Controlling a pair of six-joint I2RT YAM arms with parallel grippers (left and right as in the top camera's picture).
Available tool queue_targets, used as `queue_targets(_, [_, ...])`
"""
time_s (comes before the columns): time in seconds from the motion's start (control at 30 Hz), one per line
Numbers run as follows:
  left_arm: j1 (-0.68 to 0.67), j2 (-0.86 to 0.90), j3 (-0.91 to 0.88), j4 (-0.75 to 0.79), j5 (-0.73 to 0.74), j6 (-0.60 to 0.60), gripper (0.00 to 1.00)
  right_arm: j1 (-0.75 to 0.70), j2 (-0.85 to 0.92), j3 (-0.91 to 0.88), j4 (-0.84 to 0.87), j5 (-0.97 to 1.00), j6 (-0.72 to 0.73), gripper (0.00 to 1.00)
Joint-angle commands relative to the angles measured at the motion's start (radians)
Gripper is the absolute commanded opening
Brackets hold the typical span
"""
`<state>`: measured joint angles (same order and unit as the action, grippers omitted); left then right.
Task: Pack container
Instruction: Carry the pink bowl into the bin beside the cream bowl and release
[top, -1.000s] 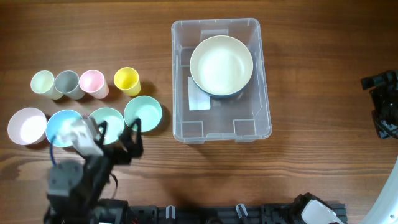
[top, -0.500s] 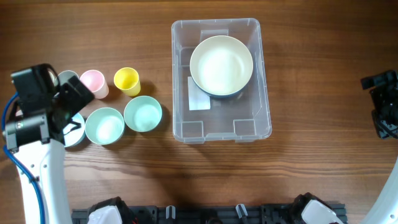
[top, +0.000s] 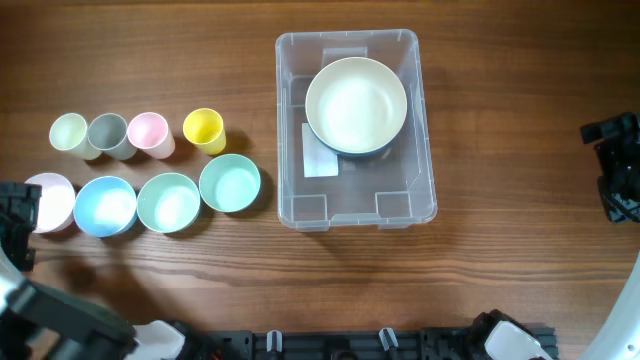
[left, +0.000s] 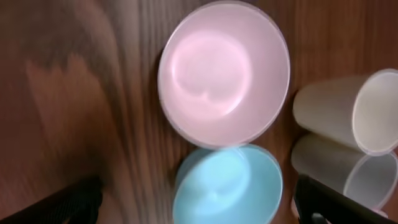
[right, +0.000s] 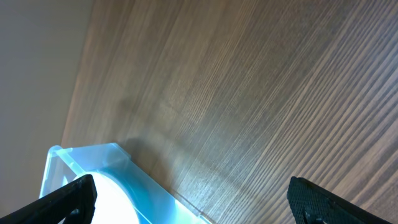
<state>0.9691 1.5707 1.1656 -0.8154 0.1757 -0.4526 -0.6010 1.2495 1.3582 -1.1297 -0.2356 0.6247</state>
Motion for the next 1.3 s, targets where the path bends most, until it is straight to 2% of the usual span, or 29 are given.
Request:
queue_targets(0.0, [0.004, 0.086, 0.014, 0.056, 0.033, 0.041, 0.92, -0.003, 0.005, 0.003, 0.000, -0.009, 0.007, 1.00])
queue_targets(0.13, [0.004, 0.188, 0.014, 0.112, 0.019, 0.056, 0.82, -0.003, 0.005, 0.003, 0.000, -0.009, 0.007, 1.00])
queue_targets(0.33, [0.004, 0.293, 0.014, 0.138, -0.035, 0.054, 0.58, -0.003, 0.005, 0.003, 0.000, -0.009, 0.007, 1.00])
queue_targets(0.4, [0.005, 0.293, 0.014, 0.159, -0.035, 0.052, 0.48, -0.003, 0.005, 0.003, 0.000, -0.009, 0.007, 1.00])
queue_targets(0.47, [0.005, 0.292, 0.014, 0.163, -0.035, 0.052, 0.27, -0.003, 0.005, 0.003, 0.000, -0.009, 0.007, 1.00])
queue_targets(0.53, [0.005, 0.288, 0.014, 0.161, -0.034, 0.051, 0.13, -0.003, 0.005, 0.003, 0.000, -0.009, 0.007, 1.00])
queue_targets(0.63, [0.006, 0.257, 0.022, 0.144, -0.034, 0.048, 0.04, -0.003, 0.005, 0.003, 0.000, -0.009, 0.007, 1.00])
queue_targets(0.8, [0.013, 0.153, 0.104, 0.024, -0.035, 0.043, 0.04, -0.003, 0.005, 0.003, 0.000, -0.009, 0.007, 1.00])
queue_targets(0.93, [0.014, 0.016, 0.222, -0.142, -0.028, -0.045, 0.04, -0.003, 0.005, 0.003, 0.001, -0.009, 0.007, 1.00])
queue_targets(0.97, [0.010, -0.029, 0.248, -0.191, -0.003, -0.064, 0.04, -0.003, 0.005, 0.003, 0.001, -0.009, 0.007, 1.00])
queue_targets(1.07, [-0.042, -0.175, 0.260, -0.246, 0.192, -0.072, 0.04, -0.003, 0.005, 0.003, 0.001, -0.009, 0.007, 1.00])
queue_targets(1.13, [-0.163, -0.288, 0.260, -0.255, 0.325, -0.042, 0.04, -0.003, 0.005, 0.003, 0.001, -0.009, 0.007, 1.00])
queue_targets(1.17, [-0.231, -0.325, 0.260, -0.254, 0.333, -0.028, 0.04, -0.003, 0.005, 0.003, 0.001, -0.009, 0.007, 1.00])
queue_targets(1.27, [-0.581, -0.410, 0.260, -0.210, 0.297, 0.000, 0.04, -0.003, 0.005, 0.003, 0.003, -0.009, 0.007, 1.00])
